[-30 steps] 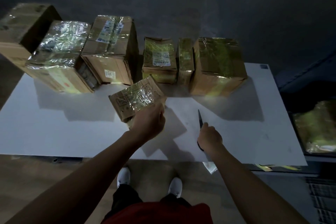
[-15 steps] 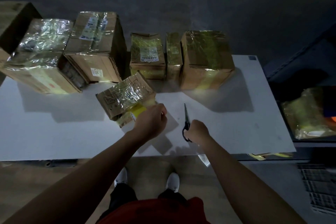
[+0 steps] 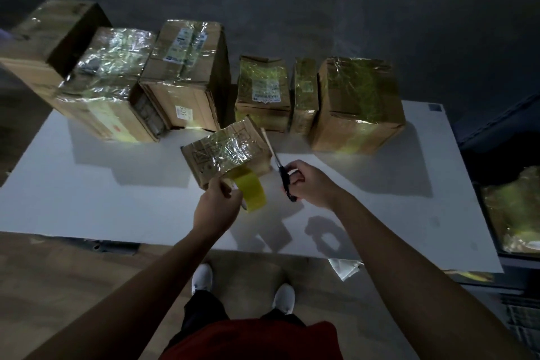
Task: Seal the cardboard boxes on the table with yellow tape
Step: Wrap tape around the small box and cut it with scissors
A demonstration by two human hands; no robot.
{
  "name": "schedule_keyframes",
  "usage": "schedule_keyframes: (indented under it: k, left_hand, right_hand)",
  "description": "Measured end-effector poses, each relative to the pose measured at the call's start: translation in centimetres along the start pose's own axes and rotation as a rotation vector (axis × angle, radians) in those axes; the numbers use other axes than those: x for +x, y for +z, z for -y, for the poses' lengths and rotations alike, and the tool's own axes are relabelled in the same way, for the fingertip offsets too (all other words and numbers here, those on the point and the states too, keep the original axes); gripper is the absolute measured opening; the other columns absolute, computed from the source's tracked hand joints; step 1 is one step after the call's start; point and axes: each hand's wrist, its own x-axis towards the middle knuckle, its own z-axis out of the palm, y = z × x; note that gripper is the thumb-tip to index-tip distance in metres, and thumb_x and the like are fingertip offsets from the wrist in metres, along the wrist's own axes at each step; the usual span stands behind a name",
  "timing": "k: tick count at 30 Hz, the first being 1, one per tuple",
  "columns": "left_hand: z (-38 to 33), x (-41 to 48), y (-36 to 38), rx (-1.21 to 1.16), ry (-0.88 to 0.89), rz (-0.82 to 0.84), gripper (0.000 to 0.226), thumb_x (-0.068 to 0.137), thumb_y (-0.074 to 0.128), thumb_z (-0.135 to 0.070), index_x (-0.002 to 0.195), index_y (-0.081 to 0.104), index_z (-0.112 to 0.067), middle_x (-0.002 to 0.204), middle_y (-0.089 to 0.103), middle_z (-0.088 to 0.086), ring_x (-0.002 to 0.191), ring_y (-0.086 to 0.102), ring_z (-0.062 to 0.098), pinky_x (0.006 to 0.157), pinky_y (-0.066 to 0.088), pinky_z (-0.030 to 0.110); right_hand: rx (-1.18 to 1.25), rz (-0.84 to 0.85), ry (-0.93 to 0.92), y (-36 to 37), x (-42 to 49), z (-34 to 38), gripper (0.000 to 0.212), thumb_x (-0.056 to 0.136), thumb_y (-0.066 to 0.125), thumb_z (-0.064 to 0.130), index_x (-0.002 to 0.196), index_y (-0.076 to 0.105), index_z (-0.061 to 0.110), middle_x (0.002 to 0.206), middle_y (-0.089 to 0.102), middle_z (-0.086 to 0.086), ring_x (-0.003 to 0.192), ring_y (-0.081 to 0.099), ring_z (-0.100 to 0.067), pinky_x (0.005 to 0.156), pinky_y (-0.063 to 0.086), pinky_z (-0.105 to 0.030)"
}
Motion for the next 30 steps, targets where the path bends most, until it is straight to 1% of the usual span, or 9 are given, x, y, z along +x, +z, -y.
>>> schedule_keyframes:
  k: [3, 8, 11, 14, 17, 20, 22, 27, 30]
  left_hand:
    - [0.4, 0.1, 0.1, -0.096, -0.047, -0.004, 0.019, 0.090, 0.057, -0.024, 0.100, 0.052, -0.008, 0.082, 0.056, 0.002, 0.076, 0.055, 0.022, 0.062, 0.041, 0.032]
    - [-0.7, 0.7, -0.4, -0.365, -0.100, -0.057, 0.025, 0.087, 0.062, -0.015, 0.106, 0.046, -0.010, 0.088, 0.057, -0.003, 0.086, 0.059, 0.021, 0.075, 0.051, 0.036]
    - [-0.6, 0.9, -0.9, -0.458, -0.123, -0.098, 0.031, 0.087, 0.065, -0.015, 0.109, 0.044, -0.013, 0.091, 0.058, -0.006, 0.089, 0.060, 0.017, 0.080, 0.053, 0.037]
    - [-0.4, 0.1, -0.3, -0.463, -0.155, -0.171, 0.027, 0.087, 0.064, -0.015, 0.105, 0.044, -0.009, 0.086, 0.058, 0.000, 0.081, 0.059, 0.019, 0.074, 0.052, 0.039]
    - [-0.5, -1.0, 0.9, -0.563, -0.253, -0.100, 0.024, 0.087, 0.064, -0.016, 0.098, 0.043, -0.013, 0.081, 0.053, 0.001, 0.073, 0.055, 0.021, 0.075, 0.055, 0.046]
    - [-0.5, -0.4, 1.0, -0.658, -0.286, -0.007, 0.038, 0.084, 0.070, -0.016, 0.108, 0.041, -0.015, 0.093, 0.060, 0.007, 0.083, 0.064, 0.024, 0.079, 0.058, 0.049]
    - [-0.7, 0.5, 0.8, -0.639, -0.285, 0.013, 0.042, 0.080, 0.074, -0.012, 0.107, 0.042, -0.014, 0.099, 0.063, 0.016, 0.090, 0.065, 0.031, 0.078, 0.058, 0.050]
    - [0.5, 1.8, -0.7, -0.593, -0.259, 0.034, 0.034, 0.085, 0.069, -0.011, 0.109, 0.045, -0.007, 0.087, 0.058, 0.015, 0.079, 0.056, 0.025, 0.068, 0.049, 0.037]
    - [1.8, 2.3, -2.1, -0.623, -0.221, 0.097, 0.030, 0.086, 0.067, -0.007, 0.110, 0.053, -0.017, 0.089, 0.061, 0.013, 0.080, 0.058, 0.024, 0.072, 0.050, 0.038]
  right_hand:
    - [-0.050, 0.056, -0.065, 0.1, 0.9, 1.5, 0.026, 0.088, 0.062, 0.009, 0.111, 0.057, 0.018, 0.088, 0.067, -0.008, 0.077, 0.064, -0.021, 0.068, 0.050, -0.031]
    - [-0.221, 0.143, -0.130, -0.7, 2.1, 3.6, 0.035, 0.090, 0.065, 0.018, 0.123, 0.058, 0.025, 0.093, 0.069, 0.004, 0.083, 0.067, -0.007, 0.074, 0.049, -0.019]
    - [-0.329, 0.153, -0.141, -1.8, 2.9, 4.5, 0.037, 0.091, 0.062, 0.018, 0.127, 0.056, 0.025, 0.094, 0.068, 0.002, 0.088, 0.065, -0.015, 0.079, 0.049, -0.027]
    - [-0.402, 0.193, -0.121, -1.8, 3.2, 4.9, 0.038, 0.093, 0.059, 0.019, 0.130, 0.054, 0.024, 0.095, 0.065, 0.002, 0.088, 0.064, -0.018, 0.078, 0.049, -0.031]
    - [-0.435, 0.223, -0.100, -1.3, 3.2, 4.4, 0.036, 0.093, 0.060, 0.021, 0.128, 0.054, 0.025, 0.096, 0.067, 0.001, 0.087, 0.065, -0.017, 0.076, 0.049, -0.030]
    - [-0.394, 0.227, -0.094, -1.2, 3.2, 3.7, 0.028, 0.091, 0.064, 0.019, 0.117, 0.057, 0.026, 0.091, 0.072, 0.005, 0.086, 0.069, -0.012, 0.081, 0.053, -0.037]
    - [-0.377, 0.235, -0.087, -1.5, 3.1, 3.8, 0.026, 0.089, 0.068, 0.022, 0.113, 0.060, 0.026, 0.083, 0.072, 0.011, 0.081, 0.069, -0.005, 0.075, 0.053, -0.032]
    - [-0.437, 0.239, -0.074, -2.2, 3.0, 5.1, 0.043, 0.078, 0.079, 0.034, 0.117, 0.060, 0.032, 0.085, 0.064, 0.015, 0.075, 0.064, -0.005, 0.068, 0.048, -0.022]
    - [-0.521, 0.326, -0.036, -2.8, 2.8, 6.2, 0.039, 0.077, 0.079, 0.040, 0.111, 0.062, 0.033, 0.082, 0.064, 0.014, 0.069, 0.061, -0.004, 0.065, 0.046, -0.021]
